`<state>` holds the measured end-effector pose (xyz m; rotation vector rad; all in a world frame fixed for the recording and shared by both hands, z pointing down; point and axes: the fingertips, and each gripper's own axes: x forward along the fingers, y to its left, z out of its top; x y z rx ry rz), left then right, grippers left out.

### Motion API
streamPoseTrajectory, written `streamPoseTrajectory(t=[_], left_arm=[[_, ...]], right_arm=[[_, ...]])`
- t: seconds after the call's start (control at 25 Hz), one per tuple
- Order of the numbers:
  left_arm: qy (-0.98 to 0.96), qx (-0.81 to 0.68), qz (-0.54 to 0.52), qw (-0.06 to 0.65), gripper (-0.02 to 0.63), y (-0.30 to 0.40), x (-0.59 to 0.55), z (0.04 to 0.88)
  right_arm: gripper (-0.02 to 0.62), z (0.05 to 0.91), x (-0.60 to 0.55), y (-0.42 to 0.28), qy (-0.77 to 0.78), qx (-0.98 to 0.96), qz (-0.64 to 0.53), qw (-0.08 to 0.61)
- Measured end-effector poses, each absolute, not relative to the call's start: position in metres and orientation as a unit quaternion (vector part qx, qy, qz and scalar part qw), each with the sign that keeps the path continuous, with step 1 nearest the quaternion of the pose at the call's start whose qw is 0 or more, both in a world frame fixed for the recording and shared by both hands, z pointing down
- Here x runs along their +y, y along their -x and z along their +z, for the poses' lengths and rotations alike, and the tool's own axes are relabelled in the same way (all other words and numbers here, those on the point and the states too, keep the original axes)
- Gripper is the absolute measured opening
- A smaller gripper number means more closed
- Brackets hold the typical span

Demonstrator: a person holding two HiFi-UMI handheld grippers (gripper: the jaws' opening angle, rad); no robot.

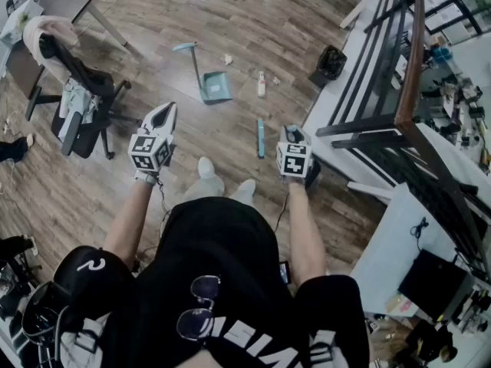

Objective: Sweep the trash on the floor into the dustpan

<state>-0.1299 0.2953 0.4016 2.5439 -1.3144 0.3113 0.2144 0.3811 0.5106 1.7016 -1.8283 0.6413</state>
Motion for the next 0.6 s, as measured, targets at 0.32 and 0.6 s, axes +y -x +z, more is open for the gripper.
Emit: streamPoseTrajectory(t=[0.32,0.6], left_arm=[[-0.877,-0.449,0.106,0.133,-0.002,0.135,0.282,0.405],[-0.882,-0.437,0.109,0.137,-0.002,0.142,0.26,0.414]], right_arm=[[0.083,0.504,0.367,-0.213,-0.643,-0.679,0.227,0.272],[0.083,0.504,0.345,-0.212,-0.646,-0.671,0.23,0.282]])
